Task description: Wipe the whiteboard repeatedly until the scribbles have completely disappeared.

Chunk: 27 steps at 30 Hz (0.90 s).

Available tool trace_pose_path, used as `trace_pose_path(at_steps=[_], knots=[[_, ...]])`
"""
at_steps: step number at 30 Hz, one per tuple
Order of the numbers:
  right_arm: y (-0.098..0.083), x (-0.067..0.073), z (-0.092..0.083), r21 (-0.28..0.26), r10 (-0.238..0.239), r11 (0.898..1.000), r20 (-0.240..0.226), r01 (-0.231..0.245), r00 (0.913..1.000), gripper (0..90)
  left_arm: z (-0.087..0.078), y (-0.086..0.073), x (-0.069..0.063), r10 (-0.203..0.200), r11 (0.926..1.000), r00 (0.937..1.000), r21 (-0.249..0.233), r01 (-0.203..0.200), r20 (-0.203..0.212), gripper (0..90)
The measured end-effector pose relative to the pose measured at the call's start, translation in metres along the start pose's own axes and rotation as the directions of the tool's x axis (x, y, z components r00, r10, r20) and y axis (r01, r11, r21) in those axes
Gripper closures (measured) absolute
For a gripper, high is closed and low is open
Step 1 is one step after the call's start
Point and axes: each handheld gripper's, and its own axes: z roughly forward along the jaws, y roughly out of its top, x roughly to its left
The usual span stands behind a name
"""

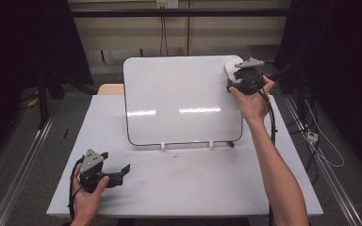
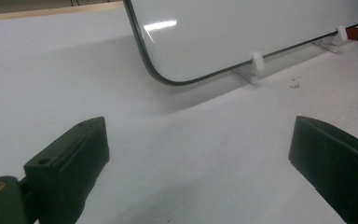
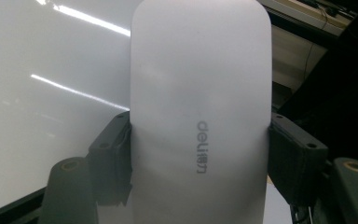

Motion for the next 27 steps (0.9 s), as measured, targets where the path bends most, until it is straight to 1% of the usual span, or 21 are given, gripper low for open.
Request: trace_pose_path(at_steps=[4,5,7,10,11,13,15,16,18,21,25,26,27], knots=[[-0.008,0.012,-0.003,-0.003,-0.069,0.998,-0.015,0.069,0.9975,31.6,0.001,0.0,0.0,0.005,1.0,1.0,0.006,-0.005,0.002,4.7],[-0.01,0.015,-0.004,-0.003,-0.081,0.997,-0.018,0.081,0.9966,31.6,0.001,0.0,0.0,0.0,1.0,1.0,0.002,0.0,0.005,4.7],[-0.015,0.021,-0.006,-0.008,-0.105,0.994,-0.025,0.105,0.9941,31.6,0.0,0.0,0.0,0.006,1.0,1.0,0.007,-0.006,0.003,4.7],[-0.023,0.027,-0.008,-0.031,-0.115,0.993,-0.032,0.114,0.9929,31.6,0.0,0.0,0.0,0.001,1.0,1.0,0.002,-0.001,0.0,4.7],[-0.025,0.027,-0.01,-0.042,-0.106,0.994,-0.04,0.105,0.9935,31.6,0.0,0.0,0.0,0.001,1.0,1.0,0.002,-0.001,0.0,4.7],[-0.029,0.025,-0.011,-0.061,-0.076,0.996,-0.072,0.072,0.9945,31.6,0.0,-0.001,0.001,-0.001,1.0,1.0,0.002,0.001,0.001,4.7],[-0.032,0.023,-0.012,-0.068,-0.044,0.997,-0.109,0.036,0.9931,31.6,-0.001,-0.001,0.002,-0.003,1.0,1.0,0.004,0.003,0.0,4.7],[-0.033,0.023,-0.012,-0.073,-0.038,0.997,-0.114,0.03,0.9927,31.6,-0.001,-0.001,0.002,-0.004,1.0,1.0,0.002,0.004,-0.002,4.8],[-0.035,0.025,-0.014,-0.077,-0.05,0.996,-0.113,0.041,0.9924,31.6,-0.001,-0.002,0.002,-0.009,1.0,1.0,0.0,0.009,0.0,4.7],[-0.037,0.024,-0.016,-0.085,-0.039,0.996,-0.14,0.027,0.9894,31.6,-0.002,-0.002,0.003,-0.008,1.0,1.0,0.0,0.008,-0.004,4.7],[-0.043,0.025,-0.018,-0.099,-0.035,0.995,-0.155,0.02,0.9873,31.6,-0.002,-0.001,0.003,-0.01,0.9999,0.9999,-0.004,0.01,-0.004,4.7],[-0.045,0.026,-0.019,-0.109,-0.037,0.994,-0.157,0.02,0.9869,31.6,-0.002,-0.001,0.003,-0.008,1.0,1.0,-0.004,0.008,-0.003,4.8],[-0.046,0.027,-0.022,-0.123,-0.038,0.992,-0.168,0.017,0.985,31.6,-0.002,-0.001,0.003,-0.008,1.0,1.0,-0.004,0.008,-0.003,4.7]])
